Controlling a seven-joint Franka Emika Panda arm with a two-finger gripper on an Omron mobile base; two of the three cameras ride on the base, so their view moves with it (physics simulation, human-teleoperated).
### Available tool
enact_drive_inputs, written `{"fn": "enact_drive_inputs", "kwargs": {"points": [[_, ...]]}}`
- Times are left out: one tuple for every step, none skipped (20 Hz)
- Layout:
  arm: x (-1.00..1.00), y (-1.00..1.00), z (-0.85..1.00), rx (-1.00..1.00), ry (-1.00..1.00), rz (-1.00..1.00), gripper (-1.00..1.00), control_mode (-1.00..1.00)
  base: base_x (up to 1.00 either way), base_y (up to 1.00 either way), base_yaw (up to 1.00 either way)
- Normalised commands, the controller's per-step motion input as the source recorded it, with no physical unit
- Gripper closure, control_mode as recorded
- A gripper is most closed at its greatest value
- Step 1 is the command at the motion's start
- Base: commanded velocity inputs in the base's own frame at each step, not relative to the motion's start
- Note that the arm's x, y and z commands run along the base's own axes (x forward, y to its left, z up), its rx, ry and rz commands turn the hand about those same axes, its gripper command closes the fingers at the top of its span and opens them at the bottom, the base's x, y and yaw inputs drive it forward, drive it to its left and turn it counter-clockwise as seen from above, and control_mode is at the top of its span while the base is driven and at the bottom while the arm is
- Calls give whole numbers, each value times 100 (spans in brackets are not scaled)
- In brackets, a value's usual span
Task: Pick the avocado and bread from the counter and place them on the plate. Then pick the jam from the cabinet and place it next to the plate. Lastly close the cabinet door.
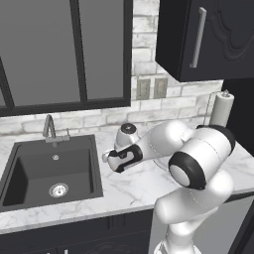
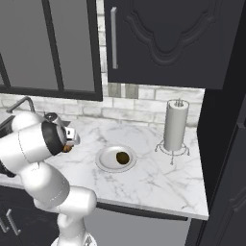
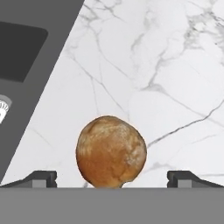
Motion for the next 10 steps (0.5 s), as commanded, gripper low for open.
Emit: {"fn": "enact_drive_inputs", "kwargs": {"points": [[11,0,-6,0,0,0,-100,-100,0,0,0],[10,0,-6,0,0,0,-100,-100,0,0,0],[11,0,-6,0,0,0,-100,-100,0,0,0],[11,0,-6,0,0,0,-100,-100,0,0,0],[13,0,-6,0,0,0,-100,-100,0,0,0],[11,0,-6,0,0,0,-100,-100,0,0,0],[11,0,-8,0,0,0,-100,-100,0,0,0],[11,0,-9,0,0,0,-100,-100,0,0,0],[11,0,-9,0,0,0,-100,-100,0,0,0],[10,0,-11,0,0,0,-100,-100,0,0,0]]}}
